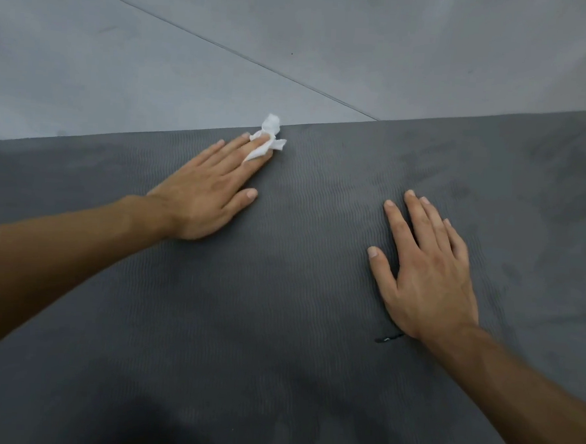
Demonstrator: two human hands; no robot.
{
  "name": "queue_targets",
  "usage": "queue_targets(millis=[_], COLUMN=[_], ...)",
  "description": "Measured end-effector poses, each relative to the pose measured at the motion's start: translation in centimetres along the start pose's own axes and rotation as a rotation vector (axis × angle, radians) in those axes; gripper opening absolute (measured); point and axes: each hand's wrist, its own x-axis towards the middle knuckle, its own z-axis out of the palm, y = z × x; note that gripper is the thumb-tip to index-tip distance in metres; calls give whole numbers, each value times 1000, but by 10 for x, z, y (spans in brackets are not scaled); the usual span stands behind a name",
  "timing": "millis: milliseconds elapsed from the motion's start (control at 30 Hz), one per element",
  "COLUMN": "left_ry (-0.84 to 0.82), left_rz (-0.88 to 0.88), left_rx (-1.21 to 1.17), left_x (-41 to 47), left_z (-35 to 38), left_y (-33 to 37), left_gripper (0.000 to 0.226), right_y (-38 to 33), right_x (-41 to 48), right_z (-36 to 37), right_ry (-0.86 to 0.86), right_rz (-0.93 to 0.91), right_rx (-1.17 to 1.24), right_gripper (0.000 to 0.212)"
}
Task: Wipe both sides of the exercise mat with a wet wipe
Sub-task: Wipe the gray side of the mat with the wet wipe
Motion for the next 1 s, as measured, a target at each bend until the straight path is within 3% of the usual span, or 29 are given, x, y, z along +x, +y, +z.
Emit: queue_targets(millis=[267,400,467,567,667,800,1000], left_ry=[-73,-106,-100,-197,-154,-119,-80], left_rz=[276,673,833,797,875,537,158], left_rx=[21,154,346,321,353,121,63], left_x=[-38,-77,-105,-124,-102,-55,-6], left_z=[17,45,69,78,63,31,3], left_y=[72,124,151,167,145,98,30], left_gripper=[71,70,52,29,49,65,68], right_y=[-1,-1,0,0,-1,0,-1], right_x=[0,0,0,0,0,0,0], right_z=[-1,-1,-1,0,0,0,-1], right_ry=[9,20,24,18,19,12,13], right_rz=[-4,-7,-7,-7,-10,-7,-5], right_rx=[-7,-1,-2,-8,-10,-12,-4], right_gripper=[69,69,68,68,68,69,69])
